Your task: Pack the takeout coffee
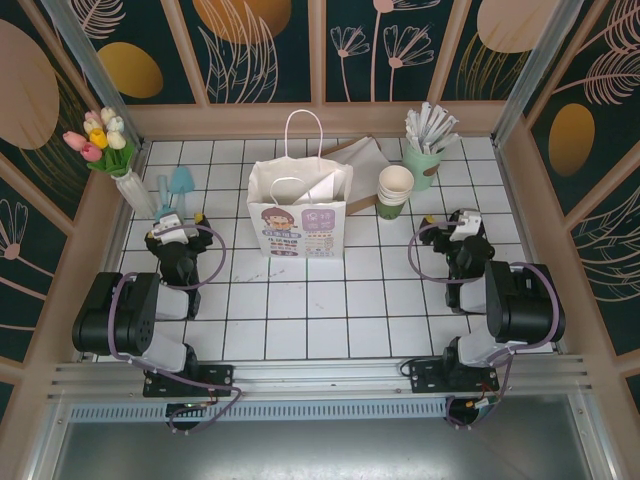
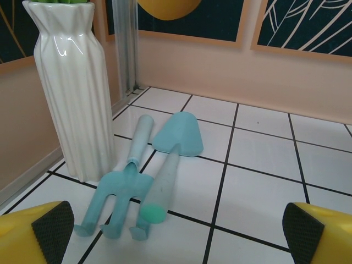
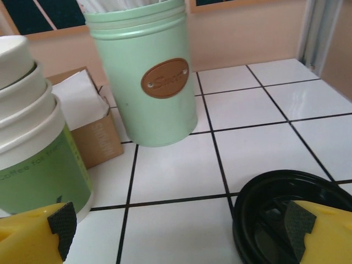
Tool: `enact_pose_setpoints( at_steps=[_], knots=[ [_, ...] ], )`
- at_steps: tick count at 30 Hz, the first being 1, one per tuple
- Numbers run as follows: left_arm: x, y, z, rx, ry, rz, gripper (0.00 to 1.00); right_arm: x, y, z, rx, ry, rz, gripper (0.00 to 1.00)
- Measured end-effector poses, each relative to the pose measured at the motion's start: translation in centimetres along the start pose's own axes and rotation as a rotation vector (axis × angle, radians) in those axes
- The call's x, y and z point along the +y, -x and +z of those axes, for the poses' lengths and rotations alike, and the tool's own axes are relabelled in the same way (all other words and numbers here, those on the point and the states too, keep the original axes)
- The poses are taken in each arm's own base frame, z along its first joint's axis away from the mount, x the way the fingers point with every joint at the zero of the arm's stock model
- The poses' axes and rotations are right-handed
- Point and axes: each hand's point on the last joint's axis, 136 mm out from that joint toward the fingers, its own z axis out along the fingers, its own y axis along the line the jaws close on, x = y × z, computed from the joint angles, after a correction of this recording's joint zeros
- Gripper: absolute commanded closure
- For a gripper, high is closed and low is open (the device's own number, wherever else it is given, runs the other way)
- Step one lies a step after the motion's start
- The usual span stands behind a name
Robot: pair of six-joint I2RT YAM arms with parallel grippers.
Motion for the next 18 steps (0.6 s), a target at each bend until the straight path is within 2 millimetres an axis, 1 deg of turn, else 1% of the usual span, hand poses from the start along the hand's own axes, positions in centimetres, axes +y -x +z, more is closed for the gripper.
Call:
enact_pose_setpoints(
  at_steps=[18],
  knots=[
    [-0.94, 0.40, 0.30, -0.005, -0.049, 0.015, 0.01, 0.12, -0.16, 0.01, 0.006, 0.003, 0.000, 0.01]
  ],
)
